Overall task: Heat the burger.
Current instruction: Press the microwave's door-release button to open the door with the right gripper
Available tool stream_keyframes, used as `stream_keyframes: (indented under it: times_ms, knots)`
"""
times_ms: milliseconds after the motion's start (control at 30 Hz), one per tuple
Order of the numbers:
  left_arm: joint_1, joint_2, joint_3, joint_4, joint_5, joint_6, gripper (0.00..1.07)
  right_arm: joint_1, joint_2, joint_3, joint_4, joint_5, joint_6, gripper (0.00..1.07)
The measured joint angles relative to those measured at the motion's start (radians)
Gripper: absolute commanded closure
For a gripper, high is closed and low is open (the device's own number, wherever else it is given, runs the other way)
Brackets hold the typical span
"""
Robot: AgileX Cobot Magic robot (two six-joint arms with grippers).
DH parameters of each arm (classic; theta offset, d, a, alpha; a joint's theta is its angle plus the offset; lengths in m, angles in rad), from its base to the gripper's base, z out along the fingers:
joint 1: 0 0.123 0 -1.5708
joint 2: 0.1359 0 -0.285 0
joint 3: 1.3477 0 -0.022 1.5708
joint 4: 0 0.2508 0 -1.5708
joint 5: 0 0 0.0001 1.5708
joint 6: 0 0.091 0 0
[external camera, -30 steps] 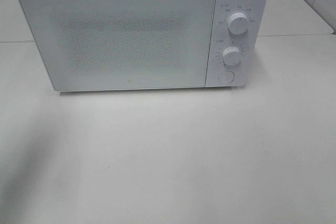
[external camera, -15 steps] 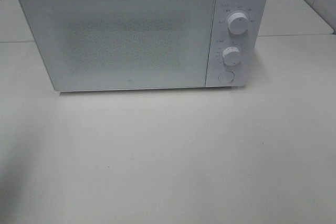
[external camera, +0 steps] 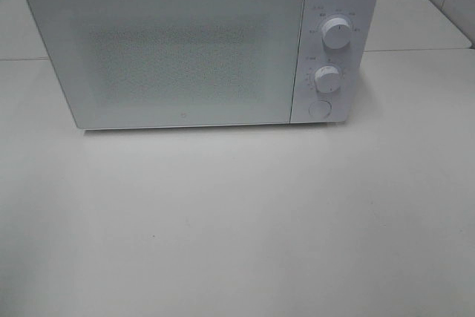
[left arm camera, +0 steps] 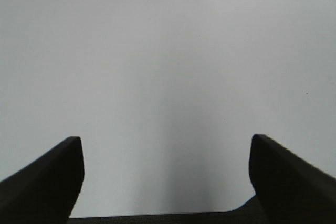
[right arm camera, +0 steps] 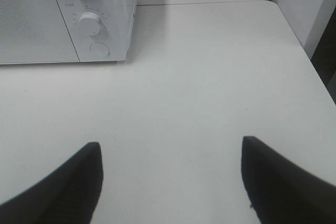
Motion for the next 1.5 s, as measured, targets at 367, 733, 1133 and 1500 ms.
stream_keyframes:
  times_ms: [367,733,1133,1500]
  knots:
    - [0.0,-0.27,0.045,0.022,0.02,0.016,0.28,0.0,0.0,0.0,0.0,0.0,0.0,0.37]
    - [0.0,-0.398,0.047,0.02,0.021,0.016,0.28,0.0,0.0,0.0,0.0,0.0,0.0,0.37]
    - [0.0,-0.399,0.047,0.02,0.022,0.016,0.29,0.0,0.0,0.0,0.0,0.0,0.0,0.37]
    - [0.0,-0.399,0.047,0.02,0.022,0.016,0.29,0.0,0.0,0.0,0.0,0.0,0.0,0.37]
